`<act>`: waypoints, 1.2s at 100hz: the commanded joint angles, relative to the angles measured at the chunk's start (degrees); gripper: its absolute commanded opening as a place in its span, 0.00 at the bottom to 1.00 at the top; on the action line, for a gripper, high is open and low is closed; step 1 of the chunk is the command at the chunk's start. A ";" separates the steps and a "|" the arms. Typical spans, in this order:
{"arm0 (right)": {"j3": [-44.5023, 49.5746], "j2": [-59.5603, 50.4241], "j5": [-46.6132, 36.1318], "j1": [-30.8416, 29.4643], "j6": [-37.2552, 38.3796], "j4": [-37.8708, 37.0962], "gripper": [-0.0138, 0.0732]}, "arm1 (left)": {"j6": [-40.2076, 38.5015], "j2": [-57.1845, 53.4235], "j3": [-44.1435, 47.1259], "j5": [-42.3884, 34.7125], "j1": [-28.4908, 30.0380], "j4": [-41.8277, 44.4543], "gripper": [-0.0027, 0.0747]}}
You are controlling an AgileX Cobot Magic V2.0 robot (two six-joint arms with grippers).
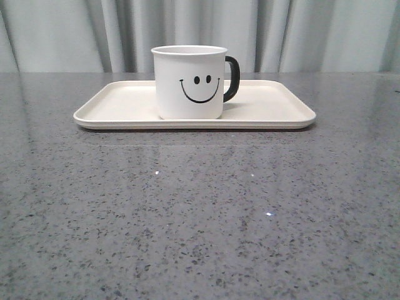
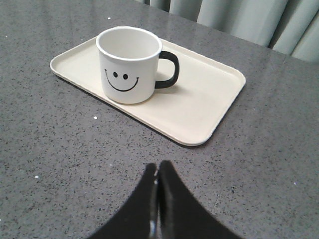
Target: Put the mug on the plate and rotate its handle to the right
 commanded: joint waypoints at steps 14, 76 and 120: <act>-1.58 -0.02 -4.03 -0.21 -0.11 1.25 0.09 | 0.00 -5.54 3.13 -5.54 4.66 0.28 0.01; -1.58 0.04 -3.85 -0.21 -0.11 1.25 0.09 | 0.00 -5.36 3.10 -3.16 7.41 0.39 0.01; -1.58 0.04 -3.85 -0.21 -0.11 1.25 0.09 | 0.00 -5.36 3.10 -3.16 7.41 0.39 0.01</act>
